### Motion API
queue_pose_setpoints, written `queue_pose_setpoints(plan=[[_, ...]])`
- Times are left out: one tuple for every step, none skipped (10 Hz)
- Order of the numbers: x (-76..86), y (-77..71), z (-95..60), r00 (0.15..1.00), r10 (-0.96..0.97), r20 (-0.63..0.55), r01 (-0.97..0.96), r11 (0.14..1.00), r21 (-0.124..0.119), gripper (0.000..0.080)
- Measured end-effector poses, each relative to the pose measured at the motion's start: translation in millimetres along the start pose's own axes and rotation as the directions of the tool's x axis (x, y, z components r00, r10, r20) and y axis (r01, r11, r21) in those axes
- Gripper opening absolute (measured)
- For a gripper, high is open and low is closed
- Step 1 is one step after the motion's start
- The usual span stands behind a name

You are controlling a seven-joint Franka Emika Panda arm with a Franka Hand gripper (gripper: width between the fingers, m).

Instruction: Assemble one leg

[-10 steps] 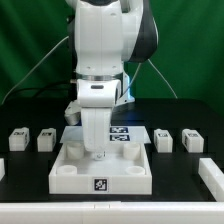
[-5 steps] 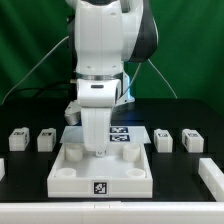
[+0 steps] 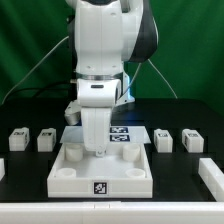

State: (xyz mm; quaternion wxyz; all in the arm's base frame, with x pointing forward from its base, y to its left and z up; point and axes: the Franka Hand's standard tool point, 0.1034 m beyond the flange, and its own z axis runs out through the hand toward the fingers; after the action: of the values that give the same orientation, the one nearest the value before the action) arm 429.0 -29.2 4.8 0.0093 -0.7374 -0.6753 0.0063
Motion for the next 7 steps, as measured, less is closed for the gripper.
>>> queue_pose_setpoints(plan=[[0.0,0.0,0.0,1.000,0.000,0.000,0.000,1.000,0.000,0.0055],[0.0,0.0,0.0,1.000,0.000,0.000,0.000,1.000,0.000,0.0055],[0.0,0.0,0.0,1.000,0.000,0.000,0.000,1.000,0.000,0.0057],[0.9,2.0,-0.2,1.000,-0.005,-0.001,0.005,1.000,-0.003,0.0057],[6.4,11.3,-1.2,1.000,-0.018,-0.004,0.018,1.000,-0.013,0.0057],[20.3,23.6,-2.1,0.999,-0.039,-0.012,0.038,0.999,-0.021,0.0057],[36.2,34.1,-2.4,0.999,-0.029,-0.019,0.028,0.999,-0.022,0.0057]])
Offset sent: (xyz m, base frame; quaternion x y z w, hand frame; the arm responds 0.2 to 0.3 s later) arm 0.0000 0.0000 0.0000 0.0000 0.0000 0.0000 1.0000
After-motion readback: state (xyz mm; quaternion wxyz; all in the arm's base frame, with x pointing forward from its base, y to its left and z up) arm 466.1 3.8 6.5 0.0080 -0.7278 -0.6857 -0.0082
